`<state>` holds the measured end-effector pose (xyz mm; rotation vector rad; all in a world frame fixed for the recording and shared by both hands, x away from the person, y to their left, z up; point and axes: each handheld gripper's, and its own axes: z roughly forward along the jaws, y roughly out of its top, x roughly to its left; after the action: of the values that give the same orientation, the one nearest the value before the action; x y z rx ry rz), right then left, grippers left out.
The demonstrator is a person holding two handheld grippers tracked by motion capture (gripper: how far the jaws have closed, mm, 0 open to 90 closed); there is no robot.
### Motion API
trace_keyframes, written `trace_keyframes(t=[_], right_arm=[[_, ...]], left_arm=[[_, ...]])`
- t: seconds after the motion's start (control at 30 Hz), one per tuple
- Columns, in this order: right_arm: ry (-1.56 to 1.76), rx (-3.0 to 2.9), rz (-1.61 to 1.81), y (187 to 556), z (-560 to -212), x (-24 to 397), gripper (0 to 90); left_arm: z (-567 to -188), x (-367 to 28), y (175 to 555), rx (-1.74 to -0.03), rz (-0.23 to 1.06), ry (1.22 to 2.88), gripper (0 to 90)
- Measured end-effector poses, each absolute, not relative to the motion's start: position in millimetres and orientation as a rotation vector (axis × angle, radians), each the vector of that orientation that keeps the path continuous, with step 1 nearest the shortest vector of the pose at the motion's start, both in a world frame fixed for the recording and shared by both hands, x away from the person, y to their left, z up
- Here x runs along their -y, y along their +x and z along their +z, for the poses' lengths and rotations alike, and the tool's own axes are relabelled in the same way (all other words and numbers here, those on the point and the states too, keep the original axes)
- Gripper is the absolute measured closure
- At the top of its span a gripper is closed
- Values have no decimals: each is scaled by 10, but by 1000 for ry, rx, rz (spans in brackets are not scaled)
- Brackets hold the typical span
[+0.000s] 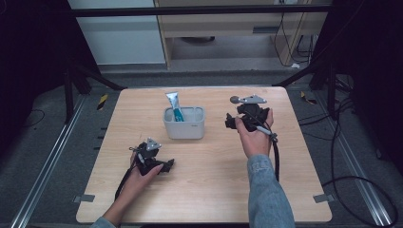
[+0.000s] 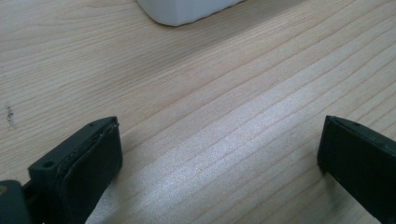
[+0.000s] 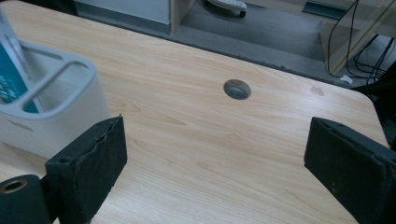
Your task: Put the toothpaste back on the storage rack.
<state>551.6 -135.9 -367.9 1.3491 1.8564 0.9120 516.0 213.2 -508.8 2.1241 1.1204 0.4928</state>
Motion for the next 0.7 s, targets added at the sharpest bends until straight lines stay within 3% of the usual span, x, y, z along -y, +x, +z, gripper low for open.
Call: trace_keyframes(t=[0.7], right_arm=[[1421,-1885,826,5384,-3997,1847,116]], left_arm=[[-5086,-2134,5159,-1120,492,2129,0]])
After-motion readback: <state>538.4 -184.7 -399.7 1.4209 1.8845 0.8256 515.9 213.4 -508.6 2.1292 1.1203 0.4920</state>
